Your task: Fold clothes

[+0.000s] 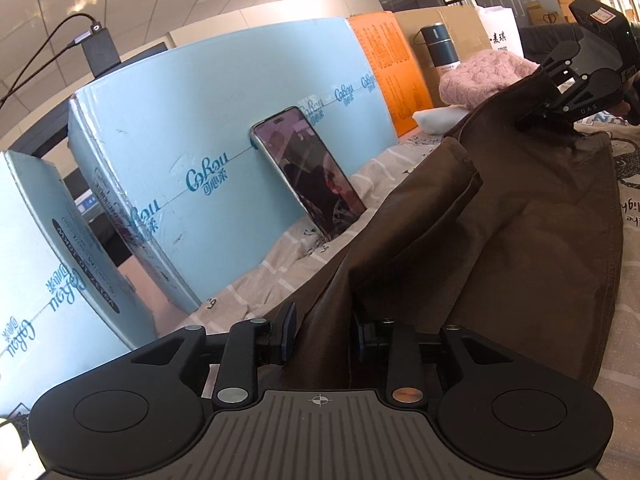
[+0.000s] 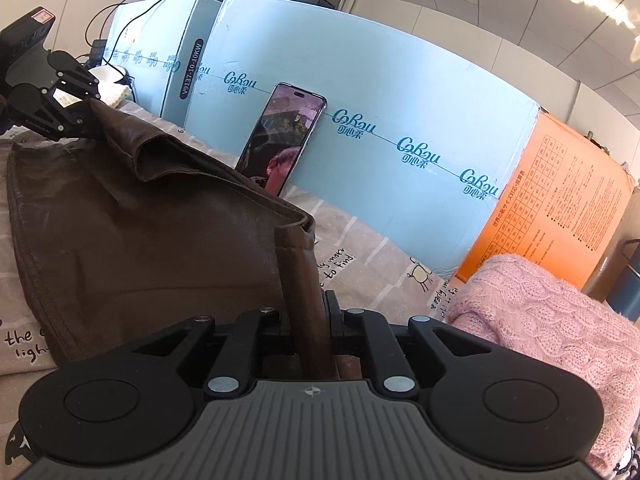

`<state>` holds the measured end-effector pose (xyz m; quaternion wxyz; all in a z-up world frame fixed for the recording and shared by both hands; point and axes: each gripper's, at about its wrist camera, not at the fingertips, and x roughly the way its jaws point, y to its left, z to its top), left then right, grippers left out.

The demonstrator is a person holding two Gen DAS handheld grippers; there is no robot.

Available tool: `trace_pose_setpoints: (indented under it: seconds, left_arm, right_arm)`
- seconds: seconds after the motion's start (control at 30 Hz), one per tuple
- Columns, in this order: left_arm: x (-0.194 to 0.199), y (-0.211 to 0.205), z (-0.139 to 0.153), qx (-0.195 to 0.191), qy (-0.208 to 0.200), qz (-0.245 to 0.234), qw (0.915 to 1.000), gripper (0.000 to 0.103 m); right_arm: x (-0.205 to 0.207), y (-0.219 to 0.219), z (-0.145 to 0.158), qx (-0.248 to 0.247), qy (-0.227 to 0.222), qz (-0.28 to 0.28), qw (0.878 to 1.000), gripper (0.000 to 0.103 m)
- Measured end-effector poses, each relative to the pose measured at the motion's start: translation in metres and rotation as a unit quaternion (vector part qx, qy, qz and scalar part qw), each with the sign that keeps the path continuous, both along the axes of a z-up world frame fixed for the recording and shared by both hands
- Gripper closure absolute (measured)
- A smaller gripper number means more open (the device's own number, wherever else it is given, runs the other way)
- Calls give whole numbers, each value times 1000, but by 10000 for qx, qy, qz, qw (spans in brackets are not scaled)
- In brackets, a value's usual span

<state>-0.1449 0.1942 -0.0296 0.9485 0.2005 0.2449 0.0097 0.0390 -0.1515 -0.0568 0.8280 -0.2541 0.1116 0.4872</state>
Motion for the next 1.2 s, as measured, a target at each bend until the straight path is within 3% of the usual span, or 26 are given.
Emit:
trace_pose_setpoints:
  seconds: [0.2,0.27,0.33,0.63,0.87,1.03,1.2]
  left_arm:
    - [-7,34,0,-915,-125,394,9949,44]
    - [-7,45,-2,-1204,-143,524,9912,41]
    - [-7,54,-5,-1443,-138,639,9874,36]
    - [1,55,-11,-1599,-15,1095,9810,33]
    - [4,53,-6,-2124,-117,1657,9629,29]
    - [3,46,-6,-2270,-100,1766,9577,29]
    - [1,39,-6,-2391,-86,1861,9530,29]
  right_arm:
    - [15,-15,-1,354,493,-270,9978,81]
    - [19,-20,-1,482,656,-357,9960,81]
    - [20,-23,-1,601,769,-419,9943,74]
    - [23,-37,-1,971,996,-894,9862,55]
    - [21,-42,0,1300,1223,-1072,9781,53]
    - [21,-39,-3,1197,1265,-1155,9779,67]
    - [23,-41,-2,1320,1279,-1374,9733,67]
